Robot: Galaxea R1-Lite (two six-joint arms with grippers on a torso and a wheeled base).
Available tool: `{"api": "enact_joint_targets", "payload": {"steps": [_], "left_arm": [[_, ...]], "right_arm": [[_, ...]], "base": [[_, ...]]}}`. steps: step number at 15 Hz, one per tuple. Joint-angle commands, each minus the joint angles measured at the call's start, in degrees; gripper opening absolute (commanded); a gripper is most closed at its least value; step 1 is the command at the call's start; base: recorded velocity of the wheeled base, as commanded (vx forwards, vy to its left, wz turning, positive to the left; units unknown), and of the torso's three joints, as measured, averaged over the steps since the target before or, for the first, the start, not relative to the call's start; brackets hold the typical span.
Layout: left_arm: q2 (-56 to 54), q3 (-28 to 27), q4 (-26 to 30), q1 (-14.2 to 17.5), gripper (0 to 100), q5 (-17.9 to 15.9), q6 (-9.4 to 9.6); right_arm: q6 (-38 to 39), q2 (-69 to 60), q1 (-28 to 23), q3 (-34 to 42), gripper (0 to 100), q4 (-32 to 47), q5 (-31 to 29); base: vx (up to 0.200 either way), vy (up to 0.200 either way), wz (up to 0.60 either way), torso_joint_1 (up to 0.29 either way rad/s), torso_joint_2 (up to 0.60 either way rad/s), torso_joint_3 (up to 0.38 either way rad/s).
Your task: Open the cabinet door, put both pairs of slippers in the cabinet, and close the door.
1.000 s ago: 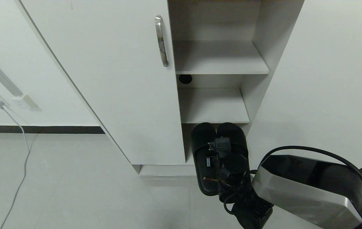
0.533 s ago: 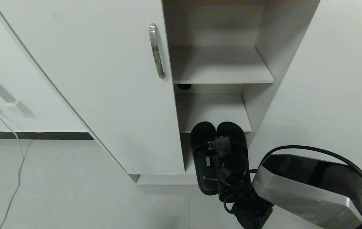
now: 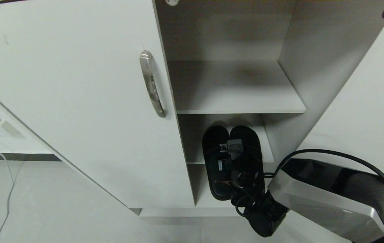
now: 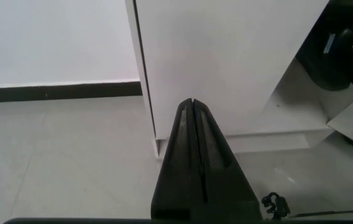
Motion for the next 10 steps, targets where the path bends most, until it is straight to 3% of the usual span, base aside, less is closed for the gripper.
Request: {"api": "enact_joint_targets", "payload": {"steps": [1, 5, 10], "left_arm": [[0.1, 0.0, 0.0, 0.1, 0, 0.0, -0.10], [0.1, 0.0, 0.0, 0.0, 0, 0.0, -0.10], [0.1, 0.0, 0.0, 0.1, 0, -0.1, -0.10]], "right_arm": [[1.7, -0.2, -0.7, -6.5, 0, 6.8, 0.1], [8.6, 0.8, -2.3, -19.6, 0, 22.7, 0.2], [8.8, 6.5, -6.3, -33.9, 0, 30.3, 1.6]], "base": [[0.000, 0.000, 0.00, 0.000, 0.00, 0.000], [0.000, 0.000, 0.00, 0.000, 0.00, 0.000], [0.000, 0.000, 0.00, 0.000, 0.00, 0.000]]}}
